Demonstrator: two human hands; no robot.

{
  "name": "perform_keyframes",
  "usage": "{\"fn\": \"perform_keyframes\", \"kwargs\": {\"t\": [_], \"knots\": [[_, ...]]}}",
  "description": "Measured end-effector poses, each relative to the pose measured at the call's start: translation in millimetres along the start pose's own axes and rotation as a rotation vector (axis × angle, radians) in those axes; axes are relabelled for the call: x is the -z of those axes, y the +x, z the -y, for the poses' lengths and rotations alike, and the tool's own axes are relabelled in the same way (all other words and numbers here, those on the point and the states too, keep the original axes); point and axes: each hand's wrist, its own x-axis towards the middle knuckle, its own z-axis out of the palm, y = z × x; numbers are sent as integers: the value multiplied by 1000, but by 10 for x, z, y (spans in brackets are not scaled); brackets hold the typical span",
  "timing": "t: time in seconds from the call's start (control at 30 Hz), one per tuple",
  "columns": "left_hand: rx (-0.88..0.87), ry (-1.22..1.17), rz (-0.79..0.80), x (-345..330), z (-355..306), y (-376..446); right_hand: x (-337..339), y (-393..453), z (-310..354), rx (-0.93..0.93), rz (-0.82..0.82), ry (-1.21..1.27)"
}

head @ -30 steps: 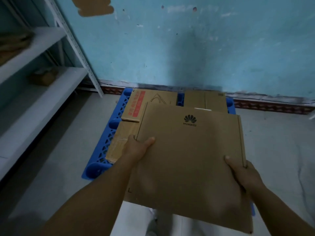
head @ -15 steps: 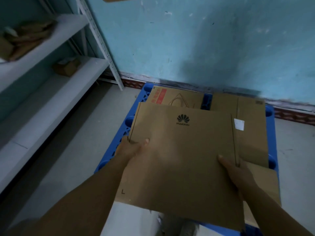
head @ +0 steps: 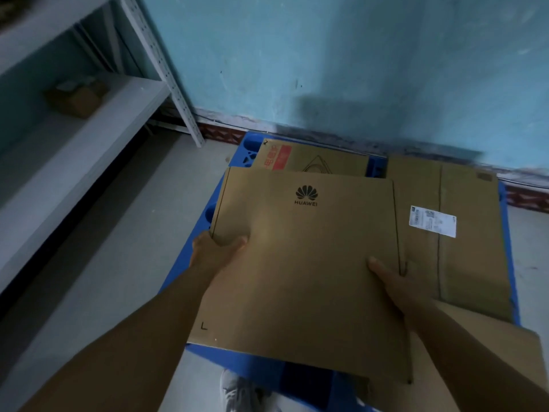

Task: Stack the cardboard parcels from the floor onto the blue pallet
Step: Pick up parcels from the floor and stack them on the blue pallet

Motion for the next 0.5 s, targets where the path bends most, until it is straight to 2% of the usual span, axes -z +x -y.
{"fn": "perform_keyframes", "kwargs": {"t": [0.07, 0.37, 0.5], "knots": [[-25, 7, 10, -39, 1, 269, -171, 244, -36, -41, -15, -3], [-123, 35, 147, -215, 50, 1630, -1037, 1102, 33, 21, -104, 2], [-142, 85, 151, -413, 71, 2050, -1255, 1478, -3, 53, -194, 6]]}}
